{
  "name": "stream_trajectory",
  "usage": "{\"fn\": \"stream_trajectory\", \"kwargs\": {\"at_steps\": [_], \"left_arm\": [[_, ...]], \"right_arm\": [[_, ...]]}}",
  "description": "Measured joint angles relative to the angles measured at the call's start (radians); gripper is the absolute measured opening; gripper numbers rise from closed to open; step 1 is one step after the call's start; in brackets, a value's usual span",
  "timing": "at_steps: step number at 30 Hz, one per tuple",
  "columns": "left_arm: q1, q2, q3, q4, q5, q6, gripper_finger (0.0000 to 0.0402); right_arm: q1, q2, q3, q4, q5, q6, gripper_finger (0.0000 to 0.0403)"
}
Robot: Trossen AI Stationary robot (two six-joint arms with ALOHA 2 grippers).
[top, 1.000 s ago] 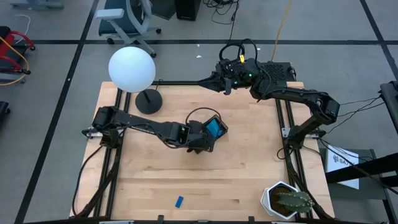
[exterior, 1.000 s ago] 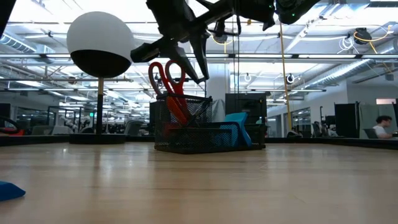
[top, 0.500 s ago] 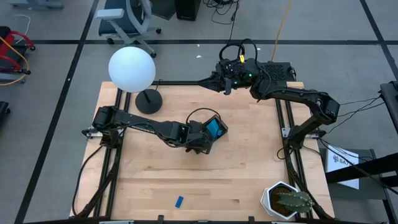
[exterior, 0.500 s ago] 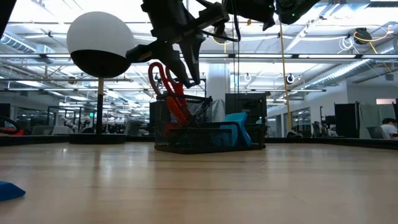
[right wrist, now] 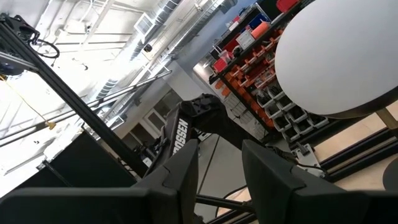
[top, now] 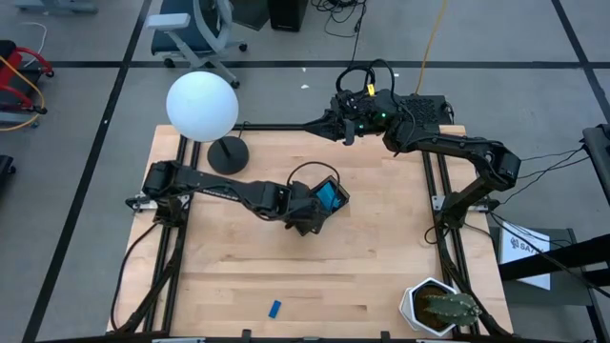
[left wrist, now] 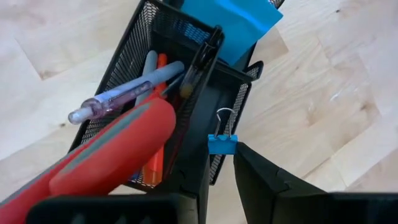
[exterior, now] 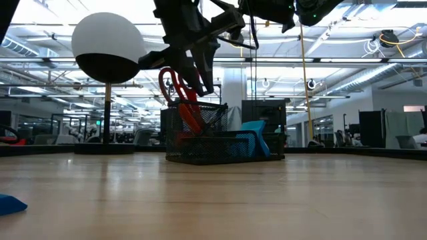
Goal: Pick and place office supplies into organizer
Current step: Put the blue paper clip into the desk organizer, then put the blue eraser into the desk organizer
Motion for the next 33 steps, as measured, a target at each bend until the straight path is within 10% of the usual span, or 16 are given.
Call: {"fn": "stream_trajectory", "kwargs": {"at_steps": [24,33], "left_arm": [[0.026,0.000,0.000,0.010,0.083,0.147,0.0073],[0.026,0.000,0.000,0.013,0.071,0.149,0.0152]], "right_arm": [[0.000,0.000,0.000,0.000,0.000,0.000,0.0116],[0.000,0.000,0.000,0.000,0.000,0.000,0.0116]]}}
